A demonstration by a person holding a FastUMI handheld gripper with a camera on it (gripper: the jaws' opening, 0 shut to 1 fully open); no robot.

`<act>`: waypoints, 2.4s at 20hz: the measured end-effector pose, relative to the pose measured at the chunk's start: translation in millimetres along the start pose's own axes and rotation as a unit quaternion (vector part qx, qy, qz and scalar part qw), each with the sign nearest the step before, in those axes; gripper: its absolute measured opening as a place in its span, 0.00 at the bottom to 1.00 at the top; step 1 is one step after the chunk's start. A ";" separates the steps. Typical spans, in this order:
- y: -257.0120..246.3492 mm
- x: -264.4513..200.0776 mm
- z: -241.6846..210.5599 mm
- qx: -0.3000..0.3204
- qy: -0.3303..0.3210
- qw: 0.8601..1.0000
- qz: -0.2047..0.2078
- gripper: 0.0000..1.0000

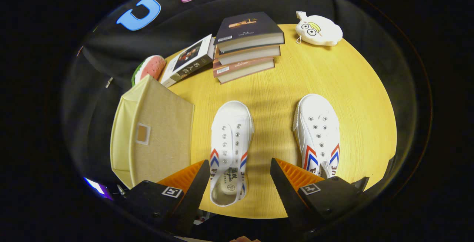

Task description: Open the storage box then place both shoes into the box .Put the left shoe in first, then the right shoe, with the right side of both shoes facing outward in a uniform manner.

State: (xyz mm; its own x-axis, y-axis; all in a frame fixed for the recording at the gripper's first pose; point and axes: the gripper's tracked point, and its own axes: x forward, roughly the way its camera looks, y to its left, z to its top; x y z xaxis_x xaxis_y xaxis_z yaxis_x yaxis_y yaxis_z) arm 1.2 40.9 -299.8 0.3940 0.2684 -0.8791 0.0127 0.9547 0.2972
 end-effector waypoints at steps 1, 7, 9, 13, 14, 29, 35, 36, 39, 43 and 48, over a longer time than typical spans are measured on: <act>-4.4 8.2 -2.2 -0.011 0.005 1.000 -0.004 0.99; -16.5 55.9 -12.6 -0.044 0.033 0.998 -0.009 0.99; -14.2 65.2 -16.2 -0.048 0.047 0.998 -0.006 0.98; 6.8 68.3 -20.4 -0.016 0.062 0.997 0.036 0.80; 9.5 68.8 -21.2 0.004 0.069 0.997 0.041 0.58; 24.8 46.9 -18.8 0.159 0.069 0.984 0.047 0.06; 27.5 -2.6 3.2 0.167 0.028 0.984 0.055 0.05; 29.3 -13.1 9.1 0.164 0.019 0.985 0.056 0.05; 39.0 -46.6 27.6 0.151 -0.008 0.987 0.059 0.05; 69.1 -82.5 50.8 0.136 -0.036 0.987 0.072 0.05; 133.6 -102.2 61.9 0.112 -0.046 0.987 0.104 0.05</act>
State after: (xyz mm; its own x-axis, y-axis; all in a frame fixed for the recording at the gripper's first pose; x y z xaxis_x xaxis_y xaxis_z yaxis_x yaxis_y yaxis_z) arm 19.5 133.1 -147.2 0.4903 0.4338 -0.7559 0.1213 0.8249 0.5521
